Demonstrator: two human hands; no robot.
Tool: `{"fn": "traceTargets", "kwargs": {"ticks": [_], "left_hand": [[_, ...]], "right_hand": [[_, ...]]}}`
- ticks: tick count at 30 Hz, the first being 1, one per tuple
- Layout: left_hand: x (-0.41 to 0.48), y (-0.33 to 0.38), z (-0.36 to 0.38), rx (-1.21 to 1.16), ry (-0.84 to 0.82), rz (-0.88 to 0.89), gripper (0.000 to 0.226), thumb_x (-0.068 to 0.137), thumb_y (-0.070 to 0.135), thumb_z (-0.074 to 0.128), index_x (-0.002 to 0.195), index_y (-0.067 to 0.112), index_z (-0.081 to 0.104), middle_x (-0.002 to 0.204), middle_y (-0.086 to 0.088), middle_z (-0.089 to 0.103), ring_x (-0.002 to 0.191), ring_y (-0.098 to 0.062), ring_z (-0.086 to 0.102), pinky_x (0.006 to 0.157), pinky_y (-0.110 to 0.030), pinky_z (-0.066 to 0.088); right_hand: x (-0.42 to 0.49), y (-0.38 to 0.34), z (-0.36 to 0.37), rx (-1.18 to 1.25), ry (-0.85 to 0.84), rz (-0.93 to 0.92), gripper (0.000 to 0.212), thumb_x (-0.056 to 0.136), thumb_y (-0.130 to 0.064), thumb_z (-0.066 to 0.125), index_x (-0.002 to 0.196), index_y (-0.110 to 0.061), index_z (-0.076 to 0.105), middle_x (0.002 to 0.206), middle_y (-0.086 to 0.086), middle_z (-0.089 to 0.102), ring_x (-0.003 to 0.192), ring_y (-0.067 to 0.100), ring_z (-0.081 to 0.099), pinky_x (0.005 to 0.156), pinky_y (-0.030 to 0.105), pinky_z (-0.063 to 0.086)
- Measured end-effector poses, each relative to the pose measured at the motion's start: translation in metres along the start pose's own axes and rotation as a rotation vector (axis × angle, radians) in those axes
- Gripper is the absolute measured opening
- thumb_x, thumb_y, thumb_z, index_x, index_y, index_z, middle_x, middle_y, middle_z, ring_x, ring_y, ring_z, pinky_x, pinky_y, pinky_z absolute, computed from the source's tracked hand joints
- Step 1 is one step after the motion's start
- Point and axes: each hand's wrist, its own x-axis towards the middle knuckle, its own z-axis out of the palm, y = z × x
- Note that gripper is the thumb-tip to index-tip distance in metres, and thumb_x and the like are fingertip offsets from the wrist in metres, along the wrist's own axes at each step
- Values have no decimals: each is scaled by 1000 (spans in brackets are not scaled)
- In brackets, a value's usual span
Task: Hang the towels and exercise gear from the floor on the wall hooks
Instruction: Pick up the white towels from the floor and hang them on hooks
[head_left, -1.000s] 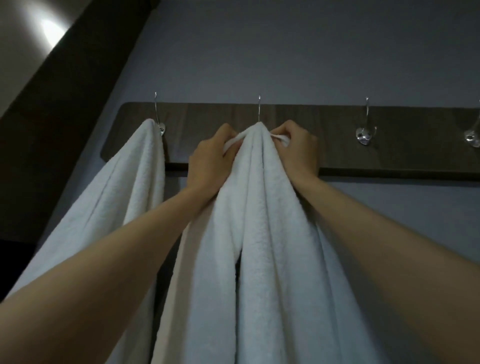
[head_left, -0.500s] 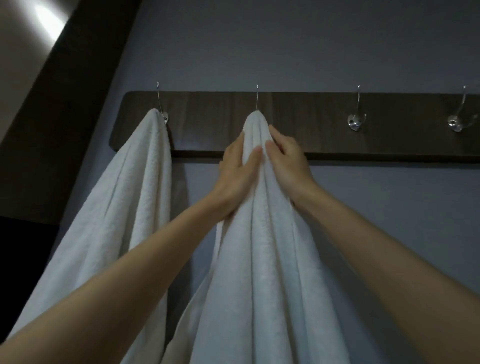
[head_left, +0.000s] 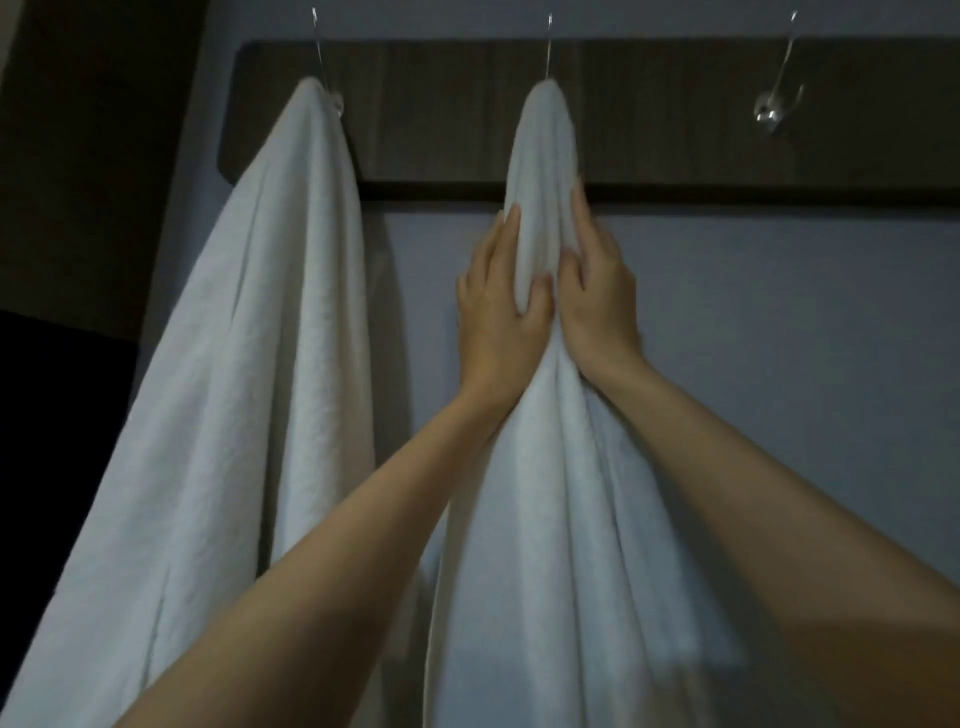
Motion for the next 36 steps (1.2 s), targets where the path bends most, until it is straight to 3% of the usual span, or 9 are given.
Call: {"fn": "traceTargets", "kwargs": {"ticks": [7,12,16,21,26,29,32,34,36], "left_hand": [[-80,11,-28,-140,-161,-211,62,93,38,45,148,27,17,155,7,22,141,-7,23,119,-40,20],[-123,20,-51,-98,-242,-271,66,91,47,41,149,30,13,157,7,18,144,-6,17,120,-38,16],[-152,14,-66,23,-330,-404,77,82,68,43,145,47,4,159,5,11,146,-13,10,119,-46,17],[-167,19,-77,67,-359,-470,81,75,76,49,144,44,20,151,6,32,138,-12,33,113,-45,31],[-190,45,-83,-15,-378,-539,68,78,62,56,137,31,39,137,6,51,123,-7,49,106,-33,41],[-213,63,-82,-27,-388,-580,60,79,59,56,132,37,40,129,11,52,120,-7,50,103,-32,41],[-235,73,-83,-57,-446,-676,60,82,59,56,134,33,41,137,5,51,125,-11,49,106,-40,42],[-255,84,-84,-166,-494,-761,62,87,51,54,141,25,38,139,0,50,126,-10,49,108,-37,40],[-273,96,-88,-182,-486,-854,62,89,46,51,143,20,33,142,-1,47,127,-13,48,111,-36,37]], "right_hand": [[-56,-6,-16,64,-23,92,46,103,-23,28,148,-23,20,153,-3,28,133,1,33,98,-5,22],[-105,-18,-29,12,-99,121,48,101,-28,29,148,-21,22,156,3,21,143,13,22,119,31,16],[-150,-26,-38,-13,-165,181,51,99,-29,34,148,-22,22,157,4,19,144,13,19,117,28,14],[-194,-32,-53,21,-226,317,55,98,-40,38,147,-37,15,155,2,19,142,15,25,116,30,22],[-230,-40,-71,-54,-332,441,59,95,-47,40,148,-39,14,157,8,13,144,22,19,119,38,20],[-246,-46,-85,-54,-394,512,59,96,-46,37,148,-35,12,159,7,9,146,20,13,119,32,14],[-262,-50,-96,-36,-474,558,57,98,-42,34,149,-35,9,159,8,12,146,22,14,119,36,15],[-274,-53,-103,-30,-550,587,55,100,-35,33,149,-31,8,159,7,9,147,20,9,118,28,9],[-283,-56,-111,-38,-629,573,55,101,-28,33,150,-25,9,160,7,6,147,19,6,119,28,6]]}}
